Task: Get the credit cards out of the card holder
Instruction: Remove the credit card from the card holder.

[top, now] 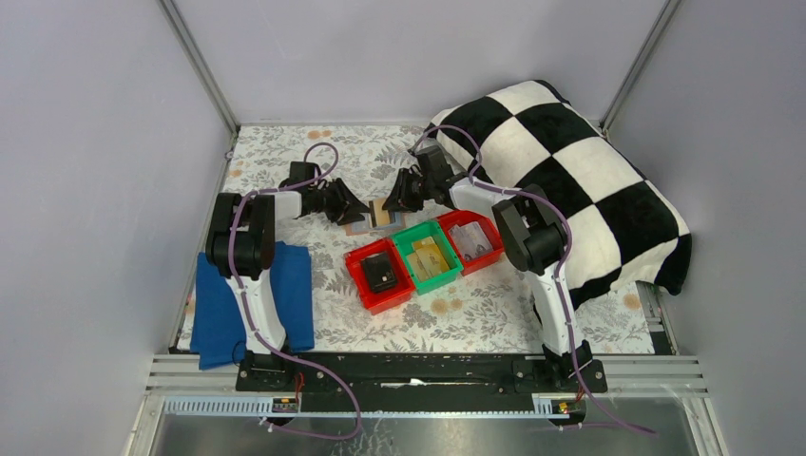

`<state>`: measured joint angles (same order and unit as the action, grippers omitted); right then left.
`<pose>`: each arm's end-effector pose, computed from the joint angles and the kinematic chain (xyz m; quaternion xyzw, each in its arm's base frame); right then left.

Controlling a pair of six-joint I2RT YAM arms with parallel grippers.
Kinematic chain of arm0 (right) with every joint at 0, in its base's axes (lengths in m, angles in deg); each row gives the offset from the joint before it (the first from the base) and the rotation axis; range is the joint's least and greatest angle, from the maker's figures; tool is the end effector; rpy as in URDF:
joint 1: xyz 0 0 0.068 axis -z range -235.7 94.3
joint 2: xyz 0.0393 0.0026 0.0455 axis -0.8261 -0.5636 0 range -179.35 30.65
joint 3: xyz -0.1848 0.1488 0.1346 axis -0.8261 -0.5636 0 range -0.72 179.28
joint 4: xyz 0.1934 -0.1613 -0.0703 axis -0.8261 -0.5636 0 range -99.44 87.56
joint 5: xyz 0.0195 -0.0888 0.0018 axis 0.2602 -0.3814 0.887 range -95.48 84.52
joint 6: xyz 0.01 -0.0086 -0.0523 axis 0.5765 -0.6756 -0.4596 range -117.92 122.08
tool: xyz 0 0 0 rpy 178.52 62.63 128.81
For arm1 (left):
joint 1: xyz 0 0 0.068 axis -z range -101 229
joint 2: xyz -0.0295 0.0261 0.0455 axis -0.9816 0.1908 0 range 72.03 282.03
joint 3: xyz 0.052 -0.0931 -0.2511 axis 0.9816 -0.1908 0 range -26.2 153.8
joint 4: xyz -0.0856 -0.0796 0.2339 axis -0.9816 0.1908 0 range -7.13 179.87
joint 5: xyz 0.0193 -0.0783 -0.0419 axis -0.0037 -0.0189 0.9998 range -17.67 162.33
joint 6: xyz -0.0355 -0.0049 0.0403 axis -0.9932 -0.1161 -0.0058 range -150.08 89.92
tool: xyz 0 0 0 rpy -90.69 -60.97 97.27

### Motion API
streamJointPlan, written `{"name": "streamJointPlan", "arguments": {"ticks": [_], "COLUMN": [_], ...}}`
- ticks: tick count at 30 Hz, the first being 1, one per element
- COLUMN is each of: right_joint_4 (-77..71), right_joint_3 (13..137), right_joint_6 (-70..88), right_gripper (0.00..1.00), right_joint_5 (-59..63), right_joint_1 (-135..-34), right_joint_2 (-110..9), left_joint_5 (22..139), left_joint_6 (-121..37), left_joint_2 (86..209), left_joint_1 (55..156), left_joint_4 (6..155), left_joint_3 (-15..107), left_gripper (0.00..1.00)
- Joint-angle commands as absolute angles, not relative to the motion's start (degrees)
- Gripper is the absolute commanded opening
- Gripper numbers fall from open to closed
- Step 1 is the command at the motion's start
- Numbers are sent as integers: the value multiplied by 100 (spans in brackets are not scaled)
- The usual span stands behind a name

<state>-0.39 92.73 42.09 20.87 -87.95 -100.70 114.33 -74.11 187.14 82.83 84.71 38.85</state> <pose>0.4232 0.2858 0.1464 -0.0448 0.8720 0.4252 0.2382 0.3948 -0.0502 0.1242 -0.1934 0.8689 -0.4332 0.1411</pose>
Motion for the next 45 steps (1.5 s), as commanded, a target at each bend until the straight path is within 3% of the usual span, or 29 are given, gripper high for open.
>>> {"name": "streamJointPlan", "arguments": {"ticks": [1, 11, 17, 25, 28, 34, 45], "right_joint_4": [-173, -121, -103, -103, -99, -79, -36], "right_joint_3": [9386, 9367, 9367, 9394, 9402, 9389, 9311], "right_joint_6": [4196, 4242, 4251, 4260, 4265, 4286, 4293], "right_gripper": [32, 32, 32, 32, 32, 32, 32], "right_joint_5": [2129, 2174, 2201, 2247, 2251, 2247, 2272], "right_joint_1": [-8930, -8931, -8928, -8928, -8928, -8929, -8927], "right_joint_2": [-10242, -10239, -10265, -10303, -10312, -10318, -10281], "left_joint_5": [11522, 11546, 11521, 11755, 11600, 11022, 11890], "left_joint_6": [-7390, -7489, -7482, -7683, -7559, -7124, -7909], "left_joint_2": [18664, 18922, 18963, 18994, 19010, 19016, 19001], "left_joint_1": [8337, 8436, 8453, 8454, 8466, 8558, 8559], "left_joint_4": [8145, 7968, 7959, 7635, 7827, 8514, 7051], "left_joint_3": [3828, 3776, 3743, 3680, 3693, 3837, 3412], "left_gripper": [41, 43, 52, 53, 60, 62, 45]}}
